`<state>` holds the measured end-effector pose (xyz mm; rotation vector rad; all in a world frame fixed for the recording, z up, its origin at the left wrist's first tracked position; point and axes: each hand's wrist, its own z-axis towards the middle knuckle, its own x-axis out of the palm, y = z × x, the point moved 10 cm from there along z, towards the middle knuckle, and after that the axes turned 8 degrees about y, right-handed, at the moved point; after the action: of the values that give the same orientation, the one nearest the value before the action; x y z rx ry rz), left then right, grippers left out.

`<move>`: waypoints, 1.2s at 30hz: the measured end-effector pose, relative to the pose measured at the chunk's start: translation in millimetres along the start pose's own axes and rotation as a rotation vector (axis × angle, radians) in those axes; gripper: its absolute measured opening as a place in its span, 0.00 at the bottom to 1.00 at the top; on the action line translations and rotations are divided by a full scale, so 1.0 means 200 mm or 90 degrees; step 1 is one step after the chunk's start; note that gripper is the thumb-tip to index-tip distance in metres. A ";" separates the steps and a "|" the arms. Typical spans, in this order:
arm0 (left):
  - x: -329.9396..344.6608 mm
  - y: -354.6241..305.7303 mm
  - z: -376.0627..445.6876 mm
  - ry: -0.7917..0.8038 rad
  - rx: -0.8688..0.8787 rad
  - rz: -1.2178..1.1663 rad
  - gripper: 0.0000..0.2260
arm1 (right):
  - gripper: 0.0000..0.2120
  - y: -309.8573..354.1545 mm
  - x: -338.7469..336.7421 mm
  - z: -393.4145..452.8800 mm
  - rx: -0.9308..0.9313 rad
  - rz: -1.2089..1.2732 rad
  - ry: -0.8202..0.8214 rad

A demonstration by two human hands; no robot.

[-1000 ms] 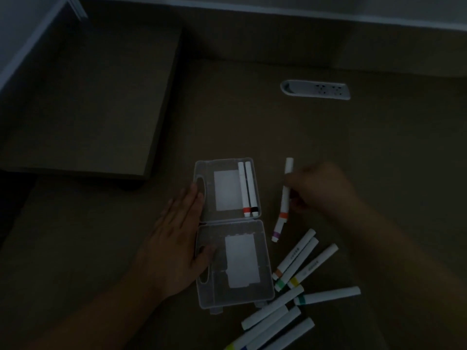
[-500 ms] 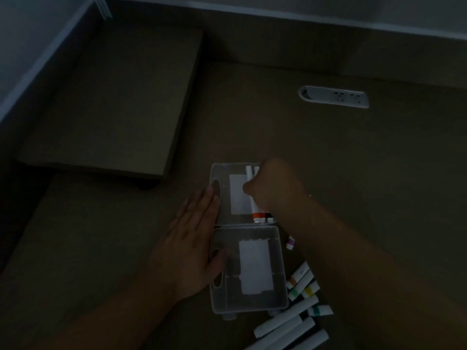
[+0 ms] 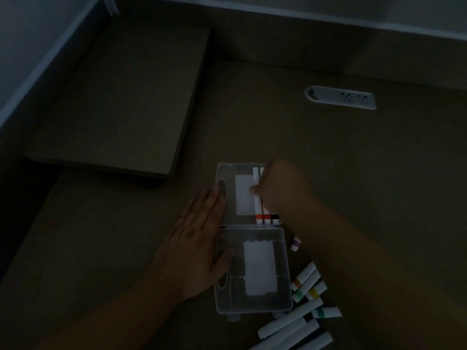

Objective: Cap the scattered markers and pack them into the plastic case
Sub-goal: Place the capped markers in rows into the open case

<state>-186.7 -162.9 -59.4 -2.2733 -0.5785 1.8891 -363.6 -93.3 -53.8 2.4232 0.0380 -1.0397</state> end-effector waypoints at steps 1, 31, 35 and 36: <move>0.00 0.00 0.00 0.002 -0.002 -0.003 0.40 | 0.09 0.01 0.00 0.00 -0.005 0.002 0.012; 0.01 0.00 -0.01 0.018 -0.007 0.001 0.40 | 0.10 -0.50 -0.12 -0.27 0.180 0.221 0.050; 0.01 0.01 -0.01 0.014 -0.013 0.006 0.40 | 0.06 -0.30 -0.14 -0.24 0.124 0.245 0.063; 0.01 0.02 -0.01 0.012 -0.015 0.006 0.40 | 0.06 -0.24 -0.14 -0.22 0.100 0.235 0.074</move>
<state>-183.1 -165.0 -61.4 -2.3096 -0.5902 1.8734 -363.0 -26.9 -29.4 2.4983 -0.4509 -0.7571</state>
